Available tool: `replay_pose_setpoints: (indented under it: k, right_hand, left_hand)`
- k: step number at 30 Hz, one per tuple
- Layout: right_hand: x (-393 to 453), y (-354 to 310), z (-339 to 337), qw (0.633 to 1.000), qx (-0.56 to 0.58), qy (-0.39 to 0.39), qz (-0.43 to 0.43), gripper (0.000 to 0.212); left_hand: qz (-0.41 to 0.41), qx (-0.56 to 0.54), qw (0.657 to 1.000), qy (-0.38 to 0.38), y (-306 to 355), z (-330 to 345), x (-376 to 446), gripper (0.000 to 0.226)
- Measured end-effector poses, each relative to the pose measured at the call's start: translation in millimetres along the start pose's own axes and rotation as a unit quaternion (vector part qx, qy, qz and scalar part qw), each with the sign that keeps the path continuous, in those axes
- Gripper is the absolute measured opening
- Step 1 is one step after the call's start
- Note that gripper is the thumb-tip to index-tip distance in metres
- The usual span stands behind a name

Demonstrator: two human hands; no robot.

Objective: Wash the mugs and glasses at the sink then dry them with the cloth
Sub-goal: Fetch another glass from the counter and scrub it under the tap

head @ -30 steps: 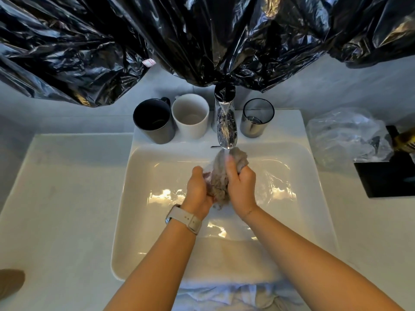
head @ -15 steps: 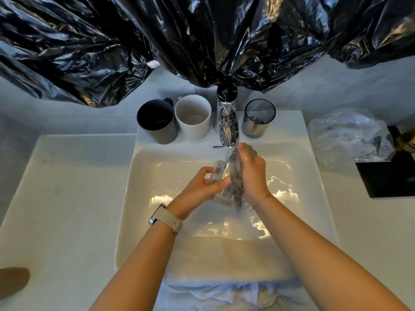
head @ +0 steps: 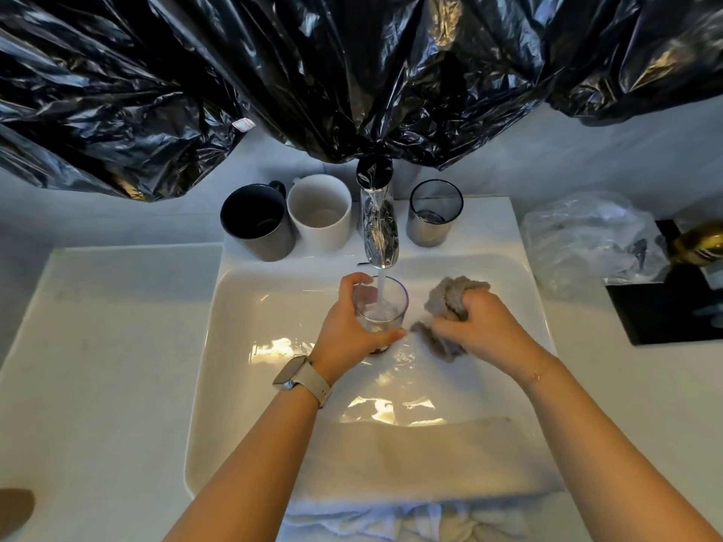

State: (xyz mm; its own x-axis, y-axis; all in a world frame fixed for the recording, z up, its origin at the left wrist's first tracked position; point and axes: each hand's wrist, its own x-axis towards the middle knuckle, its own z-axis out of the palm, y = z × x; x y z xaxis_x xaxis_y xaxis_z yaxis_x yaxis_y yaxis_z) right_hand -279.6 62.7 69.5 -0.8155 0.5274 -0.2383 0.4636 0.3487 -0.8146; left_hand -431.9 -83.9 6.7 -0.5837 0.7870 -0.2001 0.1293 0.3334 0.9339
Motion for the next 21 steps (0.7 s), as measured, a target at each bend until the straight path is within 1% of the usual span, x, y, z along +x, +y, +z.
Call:
replay_pose_setpoints:
  k: [1, 2, 4, 5, 7, 8, 9, 10, 12, 13, 14, 15, 16, 18, 19, 21]
  right_hand:
    - [-1, 3, -4, 0.995, -0.093, -0.033, -0.003, 0.030]
    - [-1, 8, -6, 0.981, -0.185, -0.052, -0.007, 0.033]
    - [-4, 13, -8, 0.947, -0.317, -0.053, -0.012, 0.041]
    - [-6, 15, -9, 0.936, -0.348, -0.048, -0.016, 0.040]
    - [-8, 24, -17, 0.936, -0.349, -0.029, -0.027, 0.025]
    - [-8, 29, -21, 0.943, -0.332, -0.029, -0.022, 0.025]
    - [-9, 33, -24, 0.953, -0.301, -0.040, -0.014, 0.033]
    - [-9, 35, -25, 0.969, -0.240, -0.052, -0.007, 0.040]
    - [-13, 30, -21, 0.996, -0.077, -0.050, -0.013, 0.053]
    - [-14, 29, -18, 0.999, -0.023, -0.035, -0.021, 0.061]
    - [-15, 31, -15, 0.999, 0.001, -0.013, -0.032, 0.066]
    - [-15, 34, -12, 0.999, 0.017, 0.013, -0.036, 0.063]
    - [-14, 36, -10, 0.998, 0.050, 0.034, -0.028, 0.052]
    - [-13, 34, -10, 0.983, 0.176, 0.046, 0.023, 0.025]
    - [-11, 32, -11, 0.969, 0.237, 0.043, 0.058, 0.017]
    - [-7, 30, -11, 0.936, 0.327, 0.051, 0.117, 0.018]
  left_hand:
    - [0.002, 0.004, 1.000, 0.003, 0, 1, 1, 0.085]
    - [0.005, 0.008, 1.000, 0.005, 1, 1, 2, 0.085]
    - [0.013, 0.017, 1.000, 0.008, 3, 1, 4, 0.086]
    - [0.020, 0.027, 0.999, 0.009, 3, 1, 4, 0.087]
    - [0.040, 0.065, 0.997, 0.016, 3, 2, 4, 0.087]
    - [0.046, 0.084, 0.995, 0.021, 2, 2, 4, 0.087]
    - [0.048, 0.091, 0.994, 0.026, 2, 2, 3, 0.087]
    - [0.046, 0.088, 0.995, 0.027, 3, 3, 3, 0.086]
    - [0.037, 0.084, 0.995, 0.027, 3, 4, 3, 0.088]
    - [0.031, 0.084, 0.996, 0.026, 4, 5, 4, 0.090]
    - [0.024, 0.081, 0.996, 0.024, 5, 4, 5, 0.092]
    - [0.017, 0.078, 0.997, 0.018, 6, 4, 5, 0.095]
    - [0.010, 0.074, 0.997, 0.010, 9, 2, 6, 0.098]
    - [-0.008, 0.058, 0.998, -0.004, 14, -1, 7, 0.097]
    - [-0.020, 0.035, 0.999, -0.005, 14, -2, 7, 0.092]
    - [-0.067, -0.052, 0.996, 0.002, 17, -2, 7, 0.069]
